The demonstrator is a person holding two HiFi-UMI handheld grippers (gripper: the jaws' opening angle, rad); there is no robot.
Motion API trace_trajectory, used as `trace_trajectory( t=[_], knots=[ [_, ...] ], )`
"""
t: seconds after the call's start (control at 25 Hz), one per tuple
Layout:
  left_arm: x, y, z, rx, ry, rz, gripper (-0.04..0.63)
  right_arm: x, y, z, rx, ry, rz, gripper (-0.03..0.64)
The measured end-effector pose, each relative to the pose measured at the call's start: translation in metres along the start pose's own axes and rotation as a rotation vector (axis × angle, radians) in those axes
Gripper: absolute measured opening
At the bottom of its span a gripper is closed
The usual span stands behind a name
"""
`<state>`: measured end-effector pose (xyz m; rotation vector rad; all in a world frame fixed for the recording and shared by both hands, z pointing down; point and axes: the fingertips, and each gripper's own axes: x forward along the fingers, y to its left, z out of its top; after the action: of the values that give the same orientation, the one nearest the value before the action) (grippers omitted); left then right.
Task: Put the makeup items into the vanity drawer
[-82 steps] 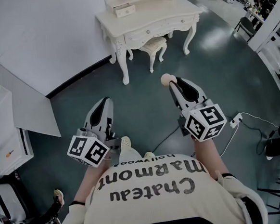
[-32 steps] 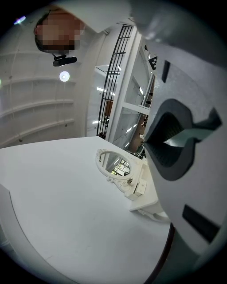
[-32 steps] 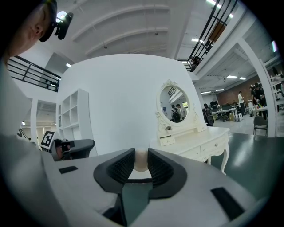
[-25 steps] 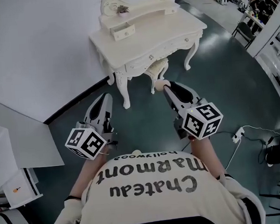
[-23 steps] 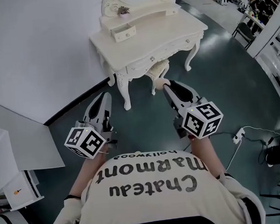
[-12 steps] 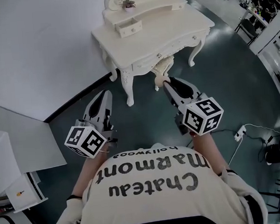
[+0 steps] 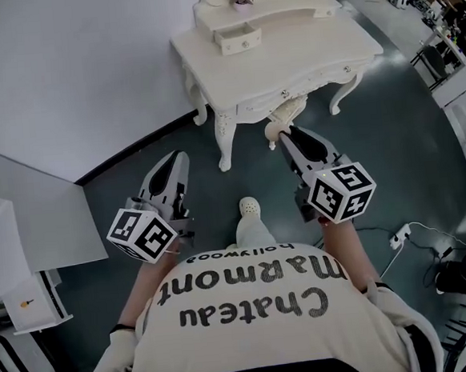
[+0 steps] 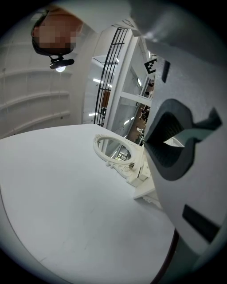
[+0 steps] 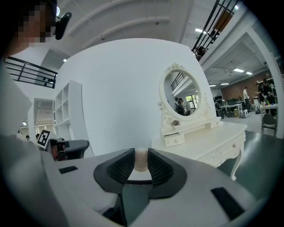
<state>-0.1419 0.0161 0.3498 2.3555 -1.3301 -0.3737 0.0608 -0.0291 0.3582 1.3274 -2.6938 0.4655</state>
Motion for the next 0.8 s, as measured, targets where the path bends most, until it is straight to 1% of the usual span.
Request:
trace_trajectory(
  t=[0.32, 0.68, 0.8],
  knots=[
    [0.048, 0.02, 0.012, 0.002, -0.012, 0.015, 0.009, 0.046, -0.03, 0.019, -0.01, 0.006, 0.036, 0.109],
    [0.121, 0.03, 0.047, 0.023, -0.073, 0.022, 0.008, 0.097, -0.076, 0.062, -0.033, -0.017, 0.093, 0.109],
    [0.141, 0.032, 0.049, 0.026, -0.07, 0.029, 0.008, 0.11, -0.091, 0.073, -0.03, -0.028, 0.111, 0.109]
  ],
)
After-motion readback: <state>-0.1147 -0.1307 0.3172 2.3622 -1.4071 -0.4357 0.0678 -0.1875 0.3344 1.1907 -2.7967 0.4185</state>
